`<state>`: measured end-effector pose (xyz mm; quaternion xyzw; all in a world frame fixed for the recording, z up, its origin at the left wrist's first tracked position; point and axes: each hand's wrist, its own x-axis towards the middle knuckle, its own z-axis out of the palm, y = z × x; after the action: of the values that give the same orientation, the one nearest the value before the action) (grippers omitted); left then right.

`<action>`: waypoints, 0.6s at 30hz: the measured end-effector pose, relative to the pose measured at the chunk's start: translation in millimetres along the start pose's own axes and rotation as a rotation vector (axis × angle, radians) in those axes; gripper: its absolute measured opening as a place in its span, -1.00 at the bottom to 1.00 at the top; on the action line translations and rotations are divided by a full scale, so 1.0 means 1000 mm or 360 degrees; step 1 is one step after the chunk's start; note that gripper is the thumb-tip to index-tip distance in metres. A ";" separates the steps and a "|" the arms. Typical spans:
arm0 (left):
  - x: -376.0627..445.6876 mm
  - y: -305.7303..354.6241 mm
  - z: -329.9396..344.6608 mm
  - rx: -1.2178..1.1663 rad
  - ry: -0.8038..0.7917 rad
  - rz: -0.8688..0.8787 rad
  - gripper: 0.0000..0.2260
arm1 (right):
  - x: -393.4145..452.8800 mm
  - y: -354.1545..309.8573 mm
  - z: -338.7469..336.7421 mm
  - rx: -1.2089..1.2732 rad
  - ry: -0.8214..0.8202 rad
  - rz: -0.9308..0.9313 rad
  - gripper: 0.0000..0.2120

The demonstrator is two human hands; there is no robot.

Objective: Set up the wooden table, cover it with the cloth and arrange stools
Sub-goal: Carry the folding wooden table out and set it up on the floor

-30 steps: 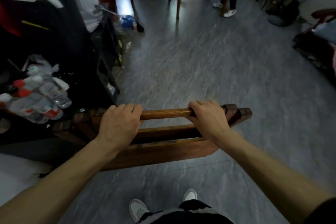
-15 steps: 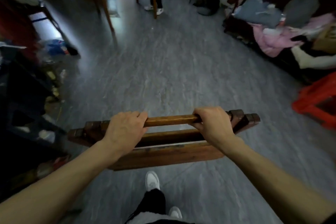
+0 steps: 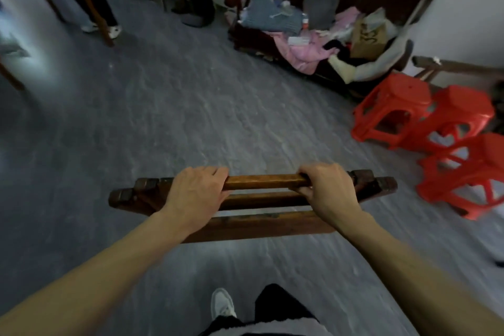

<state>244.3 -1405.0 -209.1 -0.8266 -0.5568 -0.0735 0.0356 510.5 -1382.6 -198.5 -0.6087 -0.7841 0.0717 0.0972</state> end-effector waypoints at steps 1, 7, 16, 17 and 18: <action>0.019 -0.004 0.001 -0.0019 0.0002 0.0048 -0.77 | 0.009 0.007 -0.002 0.0014 0.0009 0.0048 -0.87; 0.134 -0.006 0.012 -0.0102 0.0015 0.0274 -0.85 | 0.059 0.060 -0.006 0.0072 0.0038 0.0343 -0.78; 0.287 0.055 0.051 -0.0071 -0.0129 0.0639 -0.79 | 0.095 0.175 -0.012 0.0238 0.0004 0.0707 -0.86; 0.303 0.068 0.056 -0.0062 -0.0178 0.0693 -0.77 | 0.093 0.191 -0.012 0.0260 0.0009 0.0766 -0.86; 0.317 0.080 0.061 -0.0050 -0.0229 0.0734 -0.74 | 0.091 0.205 -0.014 0.0278 0.0012 0.0820 -0.86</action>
<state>440.5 -1136.5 -215.9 -0.9355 -0.3531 -0.0131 -0.0011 684.8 -1243.7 -226.6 -0.7777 -0.5940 0.1592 0.1307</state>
